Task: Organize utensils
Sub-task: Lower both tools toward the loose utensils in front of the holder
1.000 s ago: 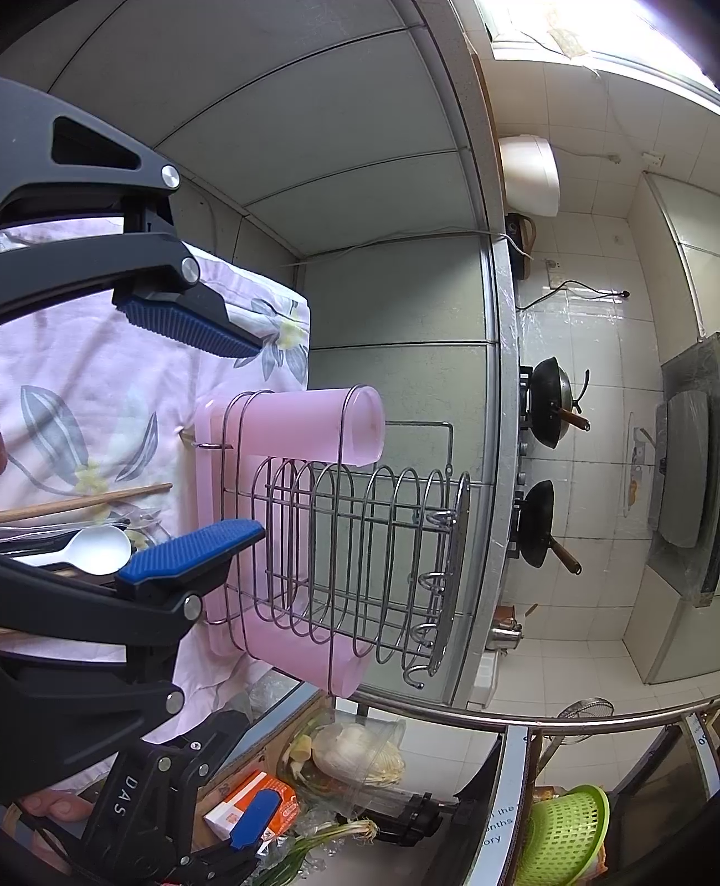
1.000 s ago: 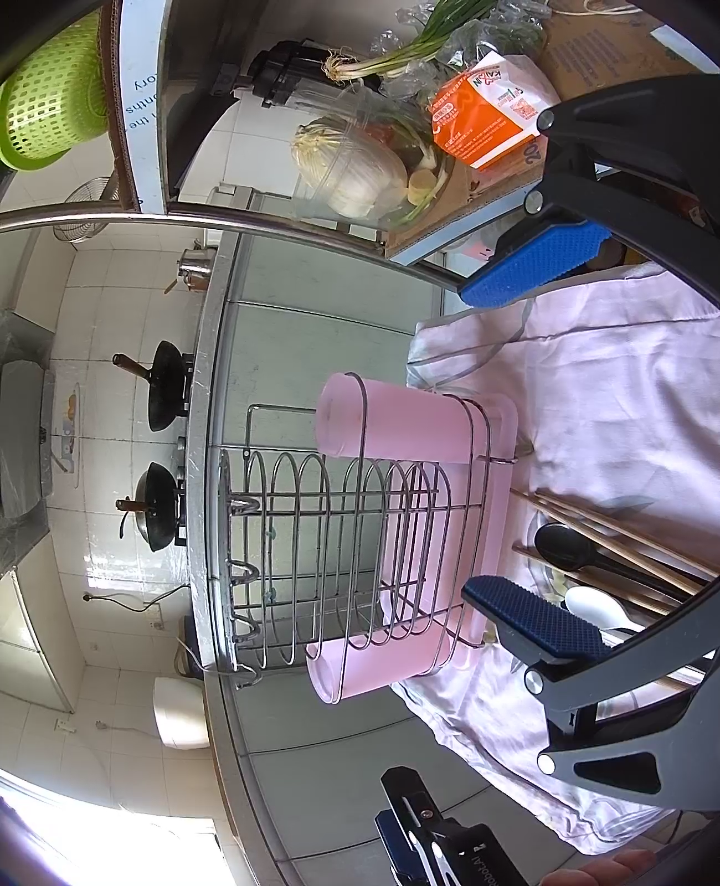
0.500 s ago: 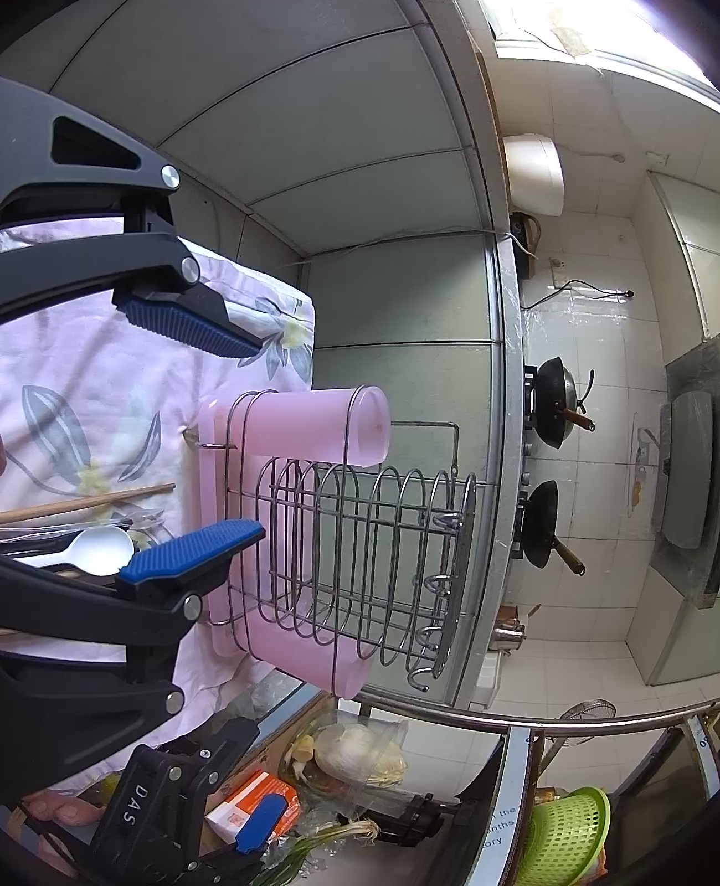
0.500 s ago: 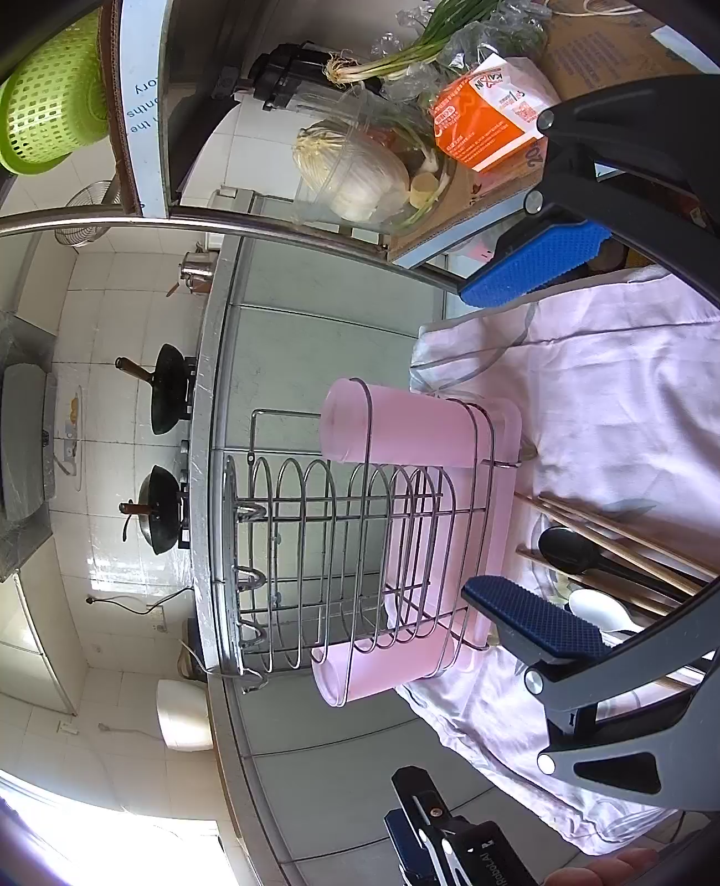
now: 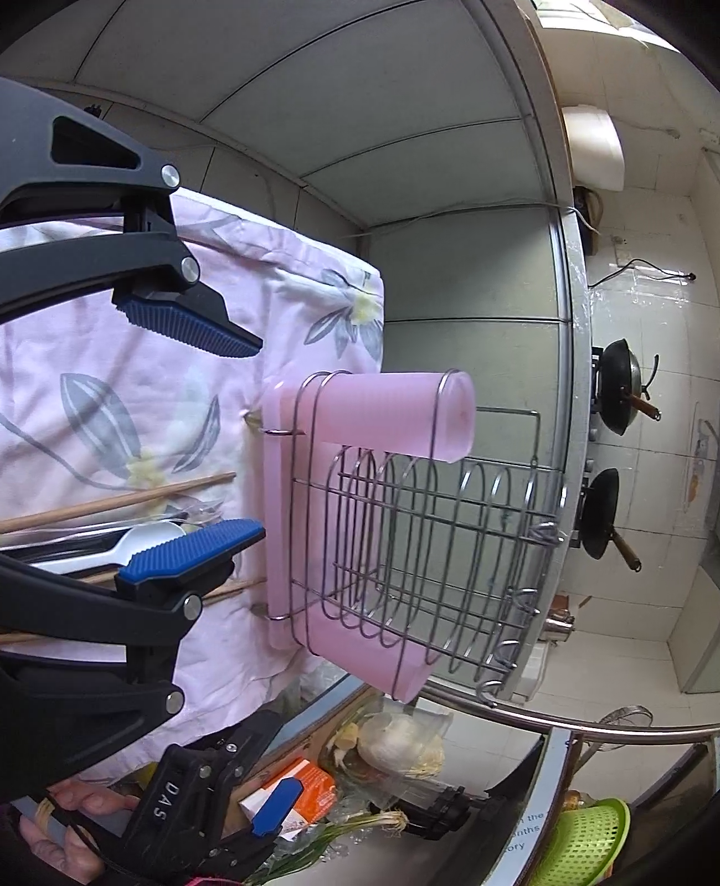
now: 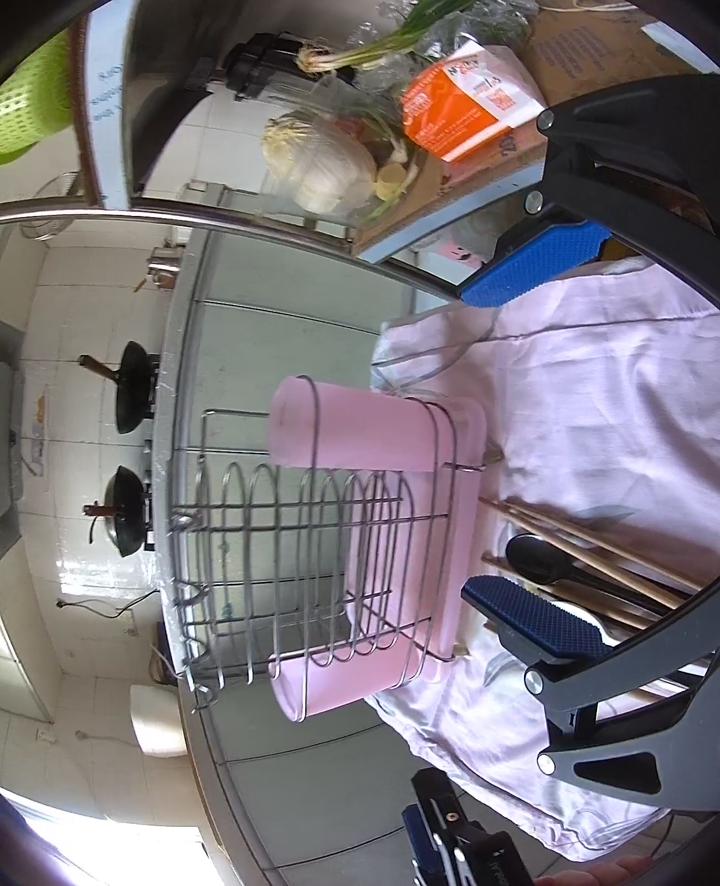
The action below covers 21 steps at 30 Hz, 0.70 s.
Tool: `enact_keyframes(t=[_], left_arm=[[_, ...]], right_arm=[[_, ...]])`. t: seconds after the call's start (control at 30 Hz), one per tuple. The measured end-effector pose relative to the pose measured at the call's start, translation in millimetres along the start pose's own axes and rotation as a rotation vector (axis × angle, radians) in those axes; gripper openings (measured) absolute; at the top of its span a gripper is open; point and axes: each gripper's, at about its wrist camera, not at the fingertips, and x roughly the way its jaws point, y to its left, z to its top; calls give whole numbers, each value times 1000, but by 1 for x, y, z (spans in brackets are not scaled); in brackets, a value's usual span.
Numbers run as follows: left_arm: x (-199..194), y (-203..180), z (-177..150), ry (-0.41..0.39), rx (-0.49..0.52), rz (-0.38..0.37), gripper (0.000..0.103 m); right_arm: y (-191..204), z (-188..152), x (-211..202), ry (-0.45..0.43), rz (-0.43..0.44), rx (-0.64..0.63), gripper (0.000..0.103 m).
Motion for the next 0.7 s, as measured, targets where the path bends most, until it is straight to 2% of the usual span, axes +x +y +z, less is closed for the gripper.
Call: enact_keyframes(t=[0.2,0.33,0.53,0.63,0.7], left_arm=[[9,-2,-9,52,44,-22,60],[22,-1,-17,123,50,-40,60],[37,-3,-25,182,68,-72,57],[42,-7,-27,199,85,-107,52],[45,-10,-28,215,99,-124,49]], right_arm=[[-7,-11,15,65,0,29,98],[-10,-19,26,121,32,58,98],[-8,-27,33,122,74,52,98],[-6,-30,36,133,107,40,98],[-5,-33,35,134,167,49,92]])
